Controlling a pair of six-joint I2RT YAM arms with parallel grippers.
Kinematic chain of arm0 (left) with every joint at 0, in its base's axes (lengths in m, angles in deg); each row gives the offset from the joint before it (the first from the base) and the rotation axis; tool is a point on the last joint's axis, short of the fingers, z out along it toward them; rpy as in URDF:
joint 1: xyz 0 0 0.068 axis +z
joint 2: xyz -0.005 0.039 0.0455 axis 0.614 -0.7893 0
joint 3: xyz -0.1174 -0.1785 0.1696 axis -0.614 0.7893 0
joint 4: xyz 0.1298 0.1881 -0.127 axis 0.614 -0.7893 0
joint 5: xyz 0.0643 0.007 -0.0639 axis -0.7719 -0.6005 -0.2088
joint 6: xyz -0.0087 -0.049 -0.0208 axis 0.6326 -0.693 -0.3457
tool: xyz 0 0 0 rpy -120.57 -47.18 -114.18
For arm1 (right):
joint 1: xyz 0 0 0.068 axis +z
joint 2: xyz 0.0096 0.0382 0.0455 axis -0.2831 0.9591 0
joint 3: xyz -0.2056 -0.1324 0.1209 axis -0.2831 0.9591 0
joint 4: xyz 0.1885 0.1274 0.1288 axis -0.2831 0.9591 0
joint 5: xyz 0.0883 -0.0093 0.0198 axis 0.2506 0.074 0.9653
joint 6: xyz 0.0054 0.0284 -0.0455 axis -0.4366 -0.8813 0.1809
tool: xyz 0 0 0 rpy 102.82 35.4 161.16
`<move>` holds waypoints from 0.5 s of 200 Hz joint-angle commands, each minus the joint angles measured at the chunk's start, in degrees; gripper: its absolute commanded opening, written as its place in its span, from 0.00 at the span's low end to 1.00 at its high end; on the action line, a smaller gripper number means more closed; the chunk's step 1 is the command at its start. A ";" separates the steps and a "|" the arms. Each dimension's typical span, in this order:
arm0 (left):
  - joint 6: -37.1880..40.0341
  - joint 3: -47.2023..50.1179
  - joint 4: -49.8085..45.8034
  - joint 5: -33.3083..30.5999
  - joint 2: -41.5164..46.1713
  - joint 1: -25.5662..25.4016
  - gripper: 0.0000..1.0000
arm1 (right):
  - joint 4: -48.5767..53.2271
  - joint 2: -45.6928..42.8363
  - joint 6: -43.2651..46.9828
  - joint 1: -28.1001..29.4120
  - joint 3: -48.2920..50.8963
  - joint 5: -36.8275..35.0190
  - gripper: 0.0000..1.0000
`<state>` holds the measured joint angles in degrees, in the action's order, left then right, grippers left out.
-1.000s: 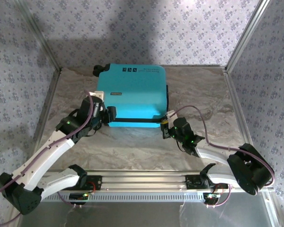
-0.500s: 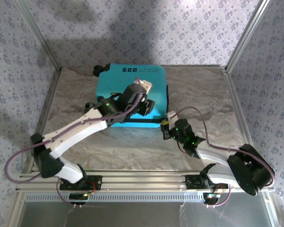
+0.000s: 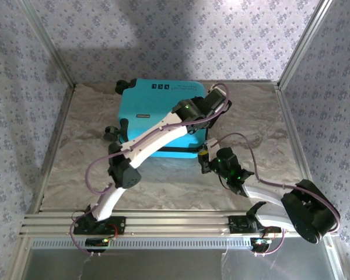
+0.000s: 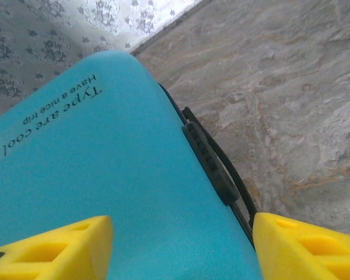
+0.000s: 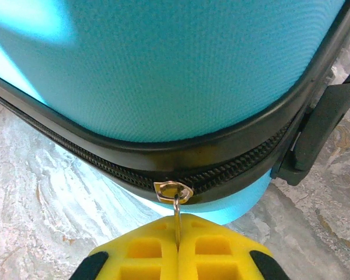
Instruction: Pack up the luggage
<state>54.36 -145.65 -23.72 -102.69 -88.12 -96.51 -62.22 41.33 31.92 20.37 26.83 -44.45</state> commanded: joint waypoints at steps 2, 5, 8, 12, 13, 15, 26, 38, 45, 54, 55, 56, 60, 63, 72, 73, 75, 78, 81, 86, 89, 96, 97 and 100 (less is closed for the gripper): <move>-1.07 -6.54 -9.49 -4.65 -3.67 -0.27 0.66 | -0.32 -2.50 1.27 -0.15 0.96 1.33 0.00; -1.37 -6.71 -9.82 -5.04 -3.87 -0.26 0.66 | -0.29 -2.61 1.32 -0.11 1.04 1.35 0.00; -1.75 -6.73 -10.07 -5.47 -4.15 -0.26 0.66 | -0.33 -2.76 1.35 -0.13 1.11 1.49 0.00; -2.30 -6.72 -10.44 -5.97 -4.36 -0.26 0.67 | -0.28 -2.88 1.38 -0.12 1.11 1.68 0.00; -2.43 -6.73 -10.53 -6.11 -4.45 -0.26 0.67 | -0.28 -2.90 1.41 -0.10 1.15 1.77 0.00; -2.64 -6.63 -10.67 -6.33 -4.49 -0.26 0.67 | -0.28 -2.92 1.44 -0.11 1.12 1.91 0.00; -3.95 -6.30 -11.63 -6.81 -4.81 -0.17 0.67 | -0.27 -3.00 1.53 -0.08 1.27 2.56 0.00; -5.14 -5.39 -12.19 -7.22 -4.68 -0.17 0.67 | -0.69 -3.05 1.71 0.11 1.42 3.47 0.00; -5.58 -4.65 -12.42 -7.28 -4.42 -0.23 0.67 | -1.04 -3.04 1.79 0.28 1.58 3.91 0.00; -6.29 -3.64 -12.63 -7.72 -4.17 -0.26 0.67 | -1.48 -3.03 1.93 0.71 1.78 4.31 0.00; -6.36 -3.47 -12.68 -7.73 -4.09 -0.30 0.67 | -1.54 -3.02 1.95 0.75 1.75 4.40 0.00; -6.44 -3.39 -12.71 -7.78 -4.05 -0.32 0.66 | -1.57 -3.02 1.96 0.78 1.82 4.41 0.00; -6.69 -2.84 -12.81 -7.83 -3.82 -0.34 0.66 | -1.61 -3.09 2.12 1.01 1.81 4.54 0.00; -6.90 -2.42 -12.85 -7.83 -3.63 -0.39 0.66 | -1.74 -3.05 2.26 1.24 1.85 4.72 0.00; -7.26 -1.02 -12.86 -7.97 -3.00 -0.51 0.66 | -1.92 -2.93 2.65 1.99 1.90 4.93 0.00; -7.33 -0.72 -12.84 -8.03 -2.84 -0.51 0.66 | -1.93 -2.97 2.66 2.01 1.99 4.98 0.00; -7.45 -0.33 -12.82 -8.13 -2.64 -0.52 0.66 | -1.95 -2.98 2.78 2.20 1.98 5.02 0.00; -7.67 0.20 -12.74 -8.18 -2.40 -0.56 0.66 | -1.98 -3.00 2.91 2.46 1.98 5.14 0.00; -7.74 0.84 -12.61 -8.18 -2.05 -0.60 0.66 | -2.03 -2.96 3.06 2.68 2.04 5.23 0.00; -7.90 2.04 -12.22 -8.12 -1.47 -0.65 0.66 | -2.00 -2.95 3.26 3.15 2.04 5.32 0.00; -7.98 2.73 -11.94 -8.10 -1.14 -0.69 0.66 | -2.01 -2.98 3.37 3.43 1.99 5.30 0.00; -8.18 4.28 -11.24 -8.03 -0.29 -0.80 0.66 | -2.04 -2.93 3.70 3.95 2.07 5.32 0.00; -8.19 4.57 -11.11 -8.02 -0.17 -0.79 0.66 | -1.99 -2.93 3.71 4.00 2.03 5.31 0.00; -8.29 5.19 -10.90 -7.89 0.21 -0.78 0.66 | -1.96 -3.03 3.81 4.22 2.03 5.30 0.00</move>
<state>47.74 -145.24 -31.37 -108.94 -91.20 -97.34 -62.42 39.84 33.30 22.21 28.09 -42.31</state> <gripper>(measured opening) 0.659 0.052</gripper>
